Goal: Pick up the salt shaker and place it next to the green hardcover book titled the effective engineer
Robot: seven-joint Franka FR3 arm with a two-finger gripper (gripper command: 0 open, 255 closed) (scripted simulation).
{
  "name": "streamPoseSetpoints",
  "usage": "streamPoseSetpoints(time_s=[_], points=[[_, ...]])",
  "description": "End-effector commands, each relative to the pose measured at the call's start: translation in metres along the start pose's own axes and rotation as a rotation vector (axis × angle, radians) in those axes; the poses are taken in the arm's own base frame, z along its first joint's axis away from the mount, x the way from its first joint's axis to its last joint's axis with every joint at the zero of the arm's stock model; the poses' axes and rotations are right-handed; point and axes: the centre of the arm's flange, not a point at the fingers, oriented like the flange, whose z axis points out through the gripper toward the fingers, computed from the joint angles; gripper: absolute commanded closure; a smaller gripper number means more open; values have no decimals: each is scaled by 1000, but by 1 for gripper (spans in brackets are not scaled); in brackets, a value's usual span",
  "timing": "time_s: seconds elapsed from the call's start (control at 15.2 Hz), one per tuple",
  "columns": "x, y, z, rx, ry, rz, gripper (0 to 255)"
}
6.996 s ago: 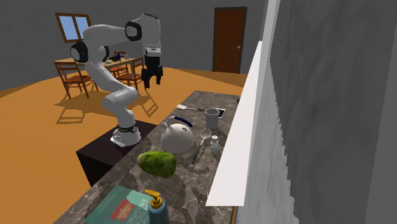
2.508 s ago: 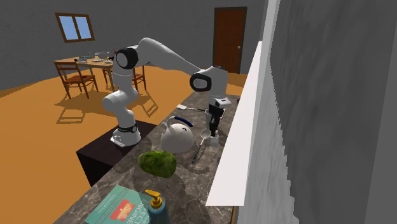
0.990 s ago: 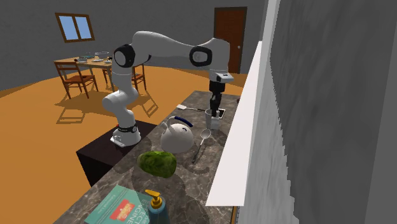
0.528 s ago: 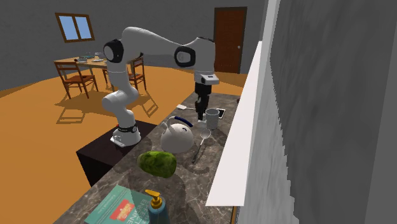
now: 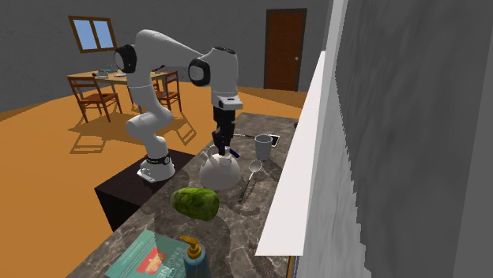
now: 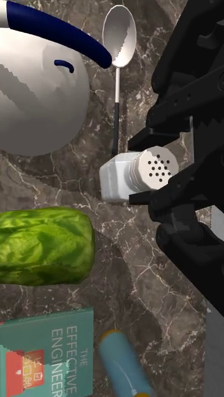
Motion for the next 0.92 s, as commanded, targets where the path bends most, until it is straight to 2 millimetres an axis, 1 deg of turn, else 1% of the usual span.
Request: streamPoseSetpoints(time_s=[0.0, 0.86], points=[[-16, 18, 2, 0, 0, -1, 255], [-132, 144, 17, 0, 0, -1, 255]])
